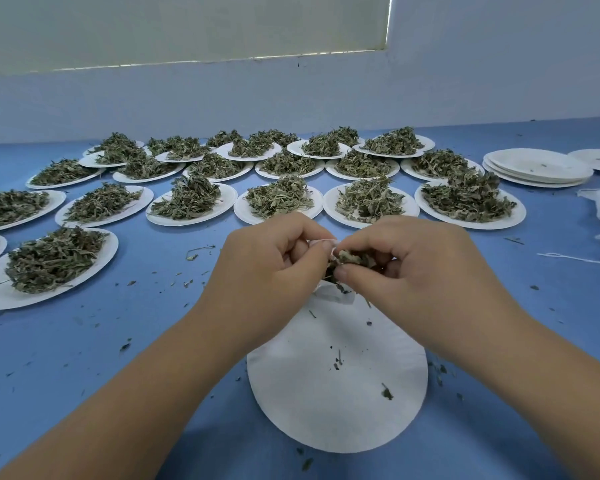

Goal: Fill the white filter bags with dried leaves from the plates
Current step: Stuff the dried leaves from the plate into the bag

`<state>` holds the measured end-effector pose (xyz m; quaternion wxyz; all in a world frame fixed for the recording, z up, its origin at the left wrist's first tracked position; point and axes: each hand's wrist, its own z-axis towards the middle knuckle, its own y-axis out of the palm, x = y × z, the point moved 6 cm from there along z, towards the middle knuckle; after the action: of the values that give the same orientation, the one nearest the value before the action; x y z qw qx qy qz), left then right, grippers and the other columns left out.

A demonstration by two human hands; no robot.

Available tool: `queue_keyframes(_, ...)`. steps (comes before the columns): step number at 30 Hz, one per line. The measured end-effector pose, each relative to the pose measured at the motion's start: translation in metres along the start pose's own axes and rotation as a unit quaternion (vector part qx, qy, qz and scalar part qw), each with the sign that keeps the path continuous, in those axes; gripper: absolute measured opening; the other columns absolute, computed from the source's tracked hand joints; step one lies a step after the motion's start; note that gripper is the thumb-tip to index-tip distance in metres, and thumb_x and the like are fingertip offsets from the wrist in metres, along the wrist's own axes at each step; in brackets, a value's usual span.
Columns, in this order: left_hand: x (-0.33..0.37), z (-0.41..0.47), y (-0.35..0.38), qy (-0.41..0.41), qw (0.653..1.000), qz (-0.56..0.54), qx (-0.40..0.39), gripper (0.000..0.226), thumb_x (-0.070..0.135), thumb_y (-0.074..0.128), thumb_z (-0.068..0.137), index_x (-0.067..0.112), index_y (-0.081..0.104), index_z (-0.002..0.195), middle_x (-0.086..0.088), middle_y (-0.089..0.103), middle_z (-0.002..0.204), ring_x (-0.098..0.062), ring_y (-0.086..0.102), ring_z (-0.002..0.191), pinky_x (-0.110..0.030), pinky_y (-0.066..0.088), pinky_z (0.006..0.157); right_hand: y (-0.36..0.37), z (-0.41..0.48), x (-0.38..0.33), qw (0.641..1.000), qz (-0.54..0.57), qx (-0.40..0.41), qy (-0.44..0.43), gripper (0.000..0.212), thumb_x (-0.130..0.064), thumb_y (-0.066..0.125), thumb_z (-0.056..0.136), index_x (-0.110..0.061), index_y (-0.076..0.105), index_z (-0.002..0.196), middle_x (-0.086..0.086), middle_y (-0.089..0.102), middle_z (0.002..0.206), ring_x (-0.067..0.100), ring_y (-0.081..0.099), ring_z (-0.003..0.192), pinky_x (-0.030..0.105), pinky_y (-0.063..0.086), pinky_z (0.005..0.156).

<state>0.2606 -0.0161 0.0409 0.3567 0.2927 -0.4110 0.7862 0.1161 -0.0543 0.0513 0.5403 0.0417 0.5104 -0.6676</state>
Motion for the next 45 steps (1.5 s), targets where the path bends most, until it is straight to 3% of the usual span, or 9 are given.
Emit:
queue_keyframes(6,0.002,-0.001,0.004,0.002,1.0,0.008,-0.004,0.013,0.02,0.066,0.087,0.028,0.069,0.076,-0.004,0.054,0.055,-0.007,0.045,0.051,-0.014,0.036,0.051,0.002,-0.003,-0.003,0.998,-0.062,0.014,0.011,0.015,-0.033,0.074,0.074,-0.031,0.059,0.078,-0.014,0.051,0.064,0.0,0.049,0.066,0.016,0.041,0.06)
queue_keyframes(13,0.003,-0.002,0.003,0.002,1.0,0.014,-0.005,0.017,0.013,0.065,0.089,0.025,0.07,0.079,-0.007,0.055,0.058,-0.015,0.047,0.052,-0.016,0.036,0.05,0.006,-0.005,-0.008,0.991,-0.123,-0.058,-0.013,0.019,-0.037,0.066,0.081,-0.035,0.068,0.1,-0.012,0.051,0.079,0.005,0.045,0.073,0.017,0.036,0.064)
queue_keyframes(22,0.007,-0.002,0.005,-0.002,1.0,0.009,-0.005,0.012,0.028,0.058,0.08,0.027,0.07,0.077,-0.007,0.058,0.059,-0.024,0.053,0.057,-0.029,0.042,0.052,0.009,-0.005,-0.011,0.987,-0.155,-0.04,-0.031,0.007,-0.028,0.064,0.087,-0.029,0.07,0.09,-0.009,0.05,0.079,0.012,0.05,0.077,0.027,0.04,0.065)
queue_keyframes(28,0.006,-0.002,-0.002,-0.006,1.0,-0.001,0.016,0.01,0.027,0.06,0.081,0.028,0.068,0.076,-0.006,0.056,0.058,-0.007,0.043,0.049,-0.014,0.034,0.048,-0.004,-0.006,-0.012,0.999,0.005,0.007,-0.034,0.023,-0.025,0.079,0.074,-0.032,0.061,0.087,-0.016,0.057,0.08,0.003,0.059,0.076,0.014,0.047,0.068)
queue_keyframes(33,0.004,-0.002,0.004,-0.016,1.0,-0.006,-0.001,0.015,0.016,0.064,0.088,0.025,0.07,0.078,-0.01,0.059,0.061,-0.024,0.05,0.055,-0.021,0.038,0.05,0.001,-0.003,-0.013,0.994,-0.081,0.027,-0.069,0.01,-0.014,0.076,0.078,-0.02,0.069,0.074,-0.007,0.056,0.08,0.006,0.053,0.067,0.021,0.045,0.06)
queue_keyframes(37,0.006,-0.002,0.002,-0.021,1.0,-0.006,0.003,0.016,0.015,0.062,0.086,0.025,0.071,0.077,-0.011,0.059,0.06,-0.008,0.044,0.049,-0.014,0.034,0.047,0.002,-0.004,-0.016,0.994,-0.064,0.007,-0.088,0.01,-0.017,0.069,0.082,-0.024,0.073,0.077,-0.005,0.063,0.074,0.01,0.057,0.069,0.032,0.05,0.065)
queue_keyframes(39,0.005,0.0,0.0,-0.027,0.999,-0.017,0.009,0.016,0.015,0.063,0.087,0.024,0.071,0.077,-0.014,0.059,0.06,-0.008,0.042,0.048,-0.015,0.032,0.046,-0.004,-0.004,-0.016,0.997,-0.001,0.001,-0.074,0.02,-0.015,0.07,0.083,-0.035,0.072,0.079,-0.01,0.066,0.077,0.008,0.061,0.073,0.023,0.05,0.067)
queue_keyframes(42,0.005,0.001,-0.004,-0.026,0.999,-0.022,0.021,0.016,0.015,0.064,0.089,0.024,0.072,0.078,0.001,0.049,0.046,-0.005,0.038,0.044,-0.014,0.03,0.045,-0.015,-0.003,-0.014,0.995,0.082,0.021,-0.051,0.027,-0.012,0.072,0.083,-0.039,0.07,0.082,-0.014,0.067,0.079,0.003,0.062,0.076,0.011,0.046,0.066)
queue_keyframes(45,0.0,0.003,-0.009,-0.039,0.997,-0.043,0.043,0.014,0.014,0.064,0.091,0.021,0.072,0.081,0.012,0.044,0.043,-0.003,0.04,0.042,-0.011,0.032,0.044,-0.022,-0.002,-0.009,0.993,0.102,0.045,-0.024,0.008,-0.025,0.071,0.081,-0.031,0.066,0.081,-0.012,0.064,0.078,0.007,0.059,0.07,0.021,0.048,0.062)
